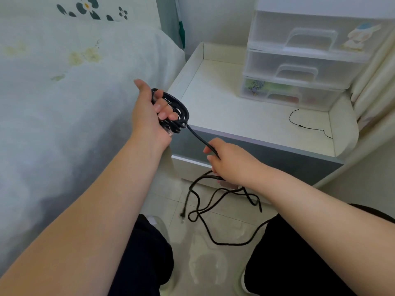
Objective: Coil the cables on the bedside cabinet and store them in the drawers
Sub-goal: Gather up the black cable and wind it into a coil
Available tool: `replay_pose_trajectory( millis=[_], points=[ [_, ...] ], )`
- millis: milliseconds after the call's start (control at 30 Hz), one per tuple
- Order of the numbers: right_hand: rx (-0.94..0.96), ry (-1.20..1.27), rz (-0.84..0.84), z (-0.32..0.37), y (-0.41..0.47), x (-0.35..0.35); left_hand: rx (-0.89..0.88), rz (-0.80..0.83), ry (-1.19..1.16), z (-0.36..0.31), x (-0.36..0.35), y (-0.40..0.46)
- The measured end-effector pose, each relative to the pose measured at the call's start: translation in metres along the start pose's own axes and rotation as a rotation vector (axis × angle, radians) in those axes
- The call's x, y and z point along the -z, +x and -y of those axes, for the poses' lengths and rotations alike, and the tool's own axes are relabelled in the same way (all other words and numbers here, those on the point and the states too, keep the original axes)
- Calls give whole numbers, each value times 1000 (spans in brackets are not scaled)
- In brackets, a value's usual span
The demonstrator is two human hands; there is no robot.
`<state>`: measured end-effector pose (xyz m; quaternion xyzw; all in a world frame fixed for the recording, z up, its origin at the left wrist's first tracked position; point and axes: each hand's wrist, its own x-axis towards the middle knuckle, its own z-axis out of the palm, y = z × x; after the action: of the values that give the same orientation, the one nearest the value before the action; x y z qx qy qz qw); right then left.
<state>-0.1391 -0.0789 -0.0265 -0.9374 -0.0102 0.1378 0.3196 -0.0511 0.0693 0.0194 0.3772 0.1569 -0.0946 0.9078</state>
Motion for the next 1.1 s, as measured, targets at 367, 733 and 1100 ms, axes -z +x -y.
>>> replay_pose_trajectory(
  millis=[367,733,1100],
  points=[
    [180,70,34,18,-14,6,-518,-31,750,27,-15,-5],
    [298,-39,-128,12,-17,24,-423,311,1656,46,-3,-7],
    [326,-33,-248,5,-5,42,178,624,1301,31,-1,-28]
  ],
)
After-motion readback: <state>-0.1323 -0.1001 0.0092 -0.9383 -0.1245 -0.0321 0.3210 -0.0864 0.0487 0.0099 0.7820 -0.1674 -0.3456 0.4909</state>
